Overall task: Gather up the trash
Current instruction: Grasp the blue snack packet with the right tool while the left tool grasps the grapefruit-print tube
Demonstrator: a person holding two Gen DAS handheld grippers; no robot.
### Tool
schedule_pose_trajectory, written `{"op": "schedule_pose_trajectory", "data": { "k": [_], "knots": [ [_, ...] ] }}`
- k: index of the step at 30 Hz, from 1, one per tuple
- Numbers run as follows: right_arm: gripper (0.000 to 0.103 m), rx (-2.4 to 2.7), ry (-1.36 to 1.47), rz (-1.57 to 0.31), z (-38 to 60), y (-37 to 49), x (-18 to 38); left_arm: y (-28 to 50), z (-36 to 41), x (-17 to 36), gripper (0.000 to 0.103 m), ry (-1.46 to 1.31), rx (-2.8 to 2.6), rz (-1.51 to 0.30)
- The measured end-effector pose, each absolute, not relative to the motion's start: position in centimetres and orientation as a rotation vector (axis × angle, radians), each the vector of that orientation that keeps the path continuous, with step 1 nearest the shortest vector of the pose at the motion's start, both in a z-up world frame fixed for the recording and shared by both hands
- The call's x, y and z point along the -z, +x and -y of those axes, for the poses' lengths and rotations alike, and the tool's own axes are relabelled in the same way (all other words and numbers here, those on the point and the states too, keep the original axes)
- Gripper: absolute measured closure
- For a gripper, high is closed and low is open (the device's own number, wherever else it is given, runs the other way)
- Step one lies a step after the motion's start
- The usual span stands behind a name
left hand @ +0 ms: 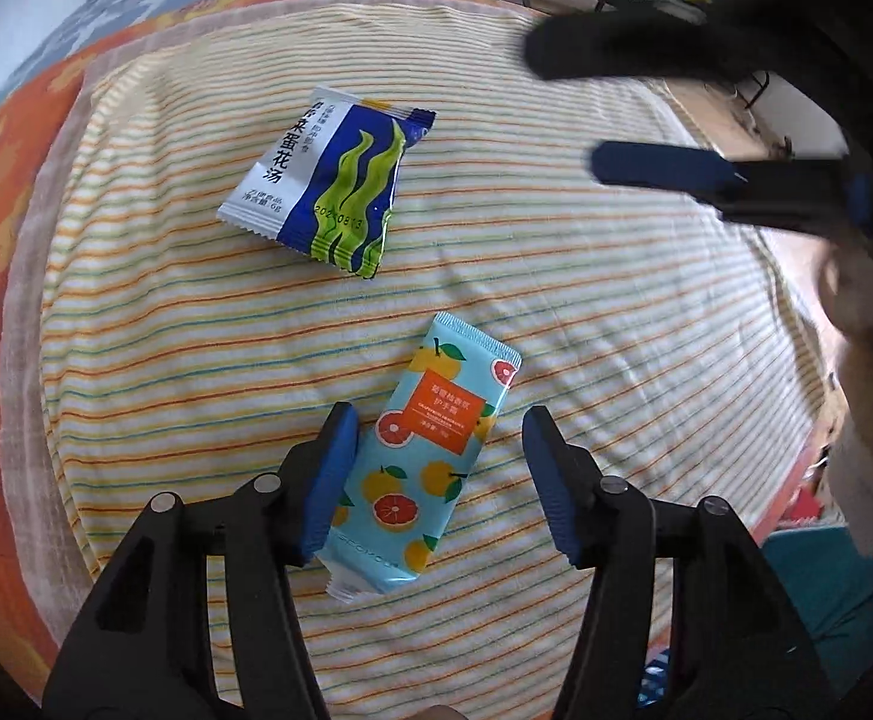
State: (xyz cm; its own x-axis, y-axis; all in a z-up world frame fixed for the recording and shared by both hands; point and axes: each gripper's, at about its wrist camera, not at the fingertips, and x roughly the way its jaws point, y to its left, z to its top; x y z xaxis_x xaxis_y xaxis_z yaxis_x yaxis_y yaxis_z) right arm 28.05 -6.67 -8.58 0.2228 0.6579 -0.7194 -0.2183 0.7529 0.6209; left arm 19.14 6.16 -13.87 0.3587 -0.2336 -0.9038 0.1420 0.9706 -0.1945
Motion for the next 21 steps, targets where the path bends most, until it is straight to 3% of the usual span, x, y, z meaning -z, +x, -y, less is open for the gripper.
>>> {"op": "schedule_pose_trajectory", "data": {
  "k": [5,21],
  "knots": [
    [0.037,-0.607,0.484,-1.231,5.7,29.5,10.4,18.4,-5.7,14.1,0.058,-0.014,0.209,-1.154],
    [0.039,-0.580,0.488,-1.207,0.6,31.6,13.4,16.1,-12.3,13.7,0.065,-0.114,0.107,-1.149]
  ]
}}
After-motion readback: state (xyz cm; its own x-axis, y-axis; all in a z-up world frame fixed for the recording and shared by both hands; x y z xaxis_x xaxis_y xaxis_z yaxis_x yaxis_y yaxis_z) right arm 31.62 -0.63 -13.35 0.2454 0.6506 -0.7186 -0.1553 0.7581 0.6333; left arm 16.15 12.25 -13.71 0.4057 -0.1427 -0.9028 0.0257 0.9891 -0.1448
